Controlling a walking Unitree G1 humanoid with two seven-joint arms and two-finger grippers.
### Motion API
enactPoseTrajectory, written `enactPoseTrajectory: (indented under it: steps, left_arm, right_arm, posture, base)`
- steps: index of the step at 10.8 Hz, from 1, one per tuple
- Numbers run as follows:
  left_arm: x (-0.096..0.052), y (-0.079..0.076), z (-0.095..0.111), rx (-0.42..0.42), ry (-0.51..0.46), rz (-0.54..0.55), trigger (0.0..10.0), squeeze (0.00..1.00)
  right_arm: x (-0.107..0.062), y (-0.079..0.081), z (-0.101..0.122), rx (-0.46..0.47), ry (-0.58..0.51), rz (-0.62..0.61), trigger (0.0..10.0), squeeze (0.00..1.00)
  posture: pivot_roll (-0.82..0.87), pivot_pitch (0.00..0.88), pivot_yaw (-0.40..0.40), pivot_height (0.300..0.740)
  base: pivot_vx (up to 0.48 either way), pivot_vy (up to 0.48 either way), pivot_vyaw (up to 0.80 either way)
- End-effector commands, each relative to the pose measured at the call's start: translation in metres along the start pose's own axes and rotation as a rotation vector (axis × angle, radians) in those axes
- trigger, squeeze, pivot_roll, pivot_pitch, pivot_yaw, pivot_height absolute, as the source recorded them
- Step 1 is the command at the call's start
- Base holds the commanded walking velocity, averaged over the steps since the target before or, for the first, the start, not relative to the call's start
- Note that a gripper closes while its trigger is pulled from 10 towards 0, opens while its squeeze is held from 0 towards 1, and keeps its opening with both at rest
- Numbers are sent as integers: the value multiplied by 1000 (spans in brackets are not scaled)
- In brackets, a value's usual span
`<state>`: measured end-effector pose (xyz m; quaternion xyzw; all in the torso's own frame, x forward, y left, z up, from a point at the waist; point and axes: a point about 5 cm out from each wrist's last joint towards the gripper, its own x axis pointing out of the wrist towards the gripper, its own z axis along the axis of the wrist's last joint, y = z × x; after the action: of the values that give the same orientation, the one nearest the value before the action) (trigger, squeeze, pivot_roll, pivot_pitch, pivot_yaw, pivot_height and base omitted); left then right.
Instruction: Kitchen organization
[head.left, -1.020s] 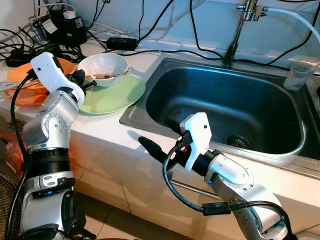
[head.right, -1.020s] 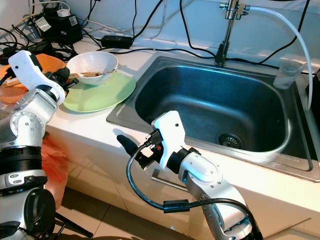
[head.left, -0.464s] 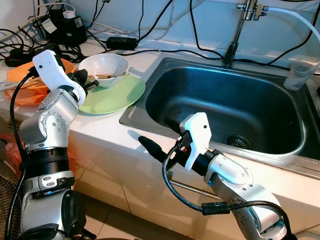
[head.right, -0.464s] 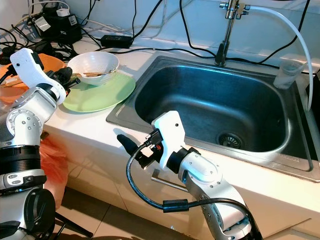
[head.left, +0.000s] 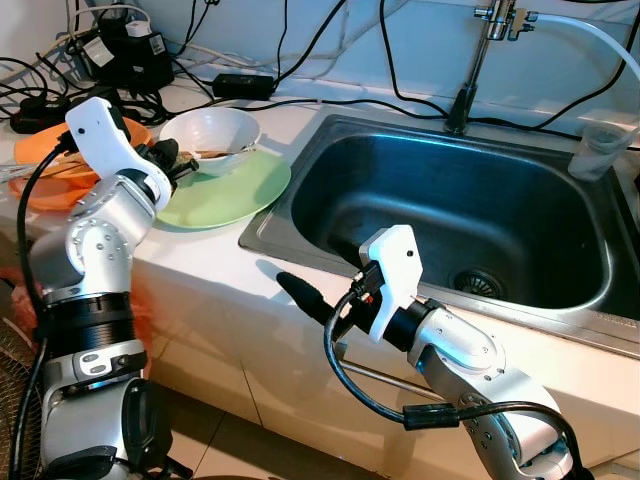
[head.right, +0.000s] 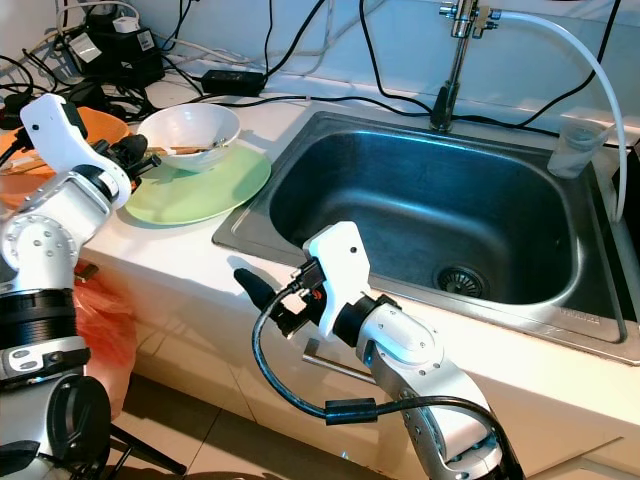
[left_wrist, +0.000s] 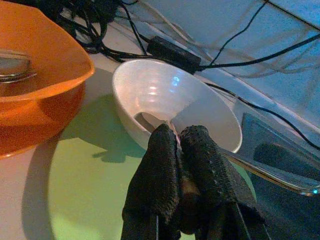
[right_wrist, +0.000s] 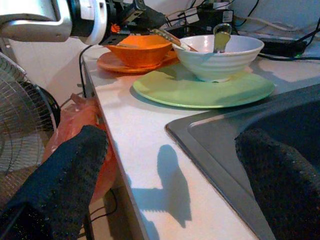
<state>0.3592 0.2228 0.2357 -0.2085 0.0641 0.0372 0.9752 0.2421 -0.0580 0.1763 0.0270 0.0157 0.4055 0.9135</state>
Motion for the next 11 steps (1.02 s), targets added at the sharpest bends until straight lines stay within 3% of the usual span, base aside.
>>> enactPoseTrajectory:
  steps: [1,11]
  left_arm:
    - [-1,5,-16,1,112,5,0,0]
    - [-37,23,3,34,164,27,0,0]
  right_arm:
    - [3,0,3,-7,-11,7,10000,0]
    - [7,-2,0,0,-18,13,10000,0]
  posture:
    - [-21,0,48,740]
    - [67,0,63,740]
  base:
    - [0,0,0]
    - [0,0,0]
